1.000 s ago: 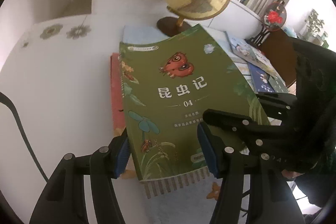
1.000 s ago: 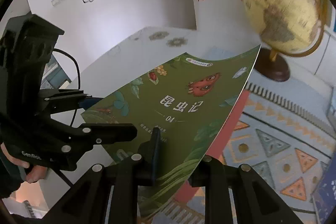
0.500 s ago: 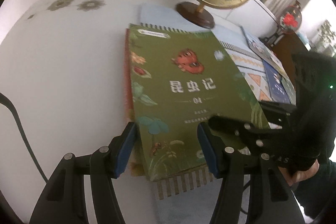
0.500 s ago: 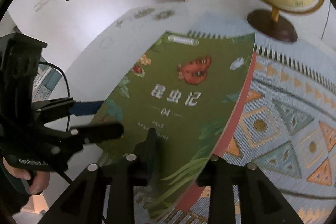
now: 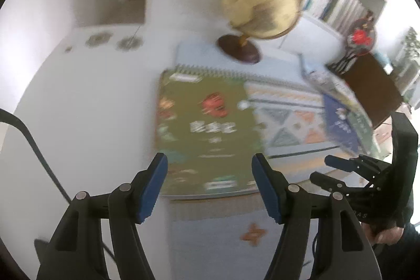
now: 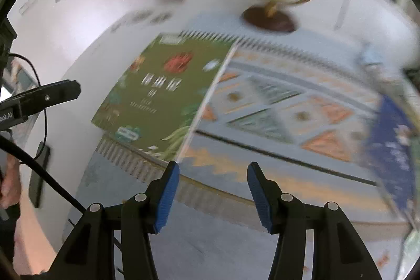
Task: Organize books
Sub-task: 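Withdraw both grippers from the stack back toward the book pile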
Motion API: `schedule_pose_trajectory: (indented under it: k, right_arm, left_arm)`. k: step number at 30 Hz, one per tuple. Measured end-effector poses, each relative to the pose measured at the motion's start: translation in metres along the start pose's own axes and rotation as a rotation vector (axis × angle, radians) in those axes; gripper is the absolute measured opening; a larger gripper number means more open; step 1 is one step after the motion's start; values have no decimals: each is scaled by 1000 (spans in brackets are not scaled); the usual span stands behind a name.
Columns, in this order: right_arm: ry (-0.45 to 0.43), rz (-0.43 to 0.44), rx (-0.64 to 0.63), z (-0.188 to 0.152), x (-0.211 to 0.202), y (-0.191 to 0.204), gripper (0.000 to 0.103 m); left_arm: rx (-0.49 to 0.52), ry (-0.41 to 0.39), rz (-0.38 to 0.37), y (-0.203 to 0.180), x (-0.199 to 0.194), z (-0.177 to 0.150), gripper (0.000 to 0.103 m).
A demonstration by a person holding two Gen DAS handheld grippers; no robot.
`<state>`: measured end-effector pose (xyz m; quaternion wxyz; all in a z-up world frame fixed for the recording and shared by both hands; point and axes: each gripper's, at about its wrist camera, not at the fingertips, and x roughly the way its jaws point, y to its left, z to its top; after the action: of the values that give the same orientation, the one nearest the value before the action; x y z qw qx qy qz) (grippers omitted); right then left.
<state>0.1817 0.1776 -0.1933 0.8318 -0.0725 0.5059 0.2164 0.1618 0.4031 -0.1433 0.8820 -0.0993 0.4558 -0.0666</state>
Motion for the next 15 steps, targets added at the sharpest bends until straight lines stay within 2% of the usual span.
schedule_pose_trajectory:
  k: [3,8,10,12,15]
  right_arm:
    - [-75,-60,36,-9,-40,-14,54]
    - [-208,-107,82,-25,-114,-42,58]
    - [-245,-143,78,-39,-144,-53,71]
    - [-268,-178,78,-53,-170,-63,75]
    - [-286,-205,73,-73,-204,-76,75]
  left_arm:
    - [54,-46,24,-41,-23,0,65]
    - [150,-99,139,-126,-60,-9,66]
    - [175,-135,168,-162,-80,-15,66]
    - [175,-151,172,-194,-98,-21,66]
    - [146,-159,143,-237,-120,-31,66]
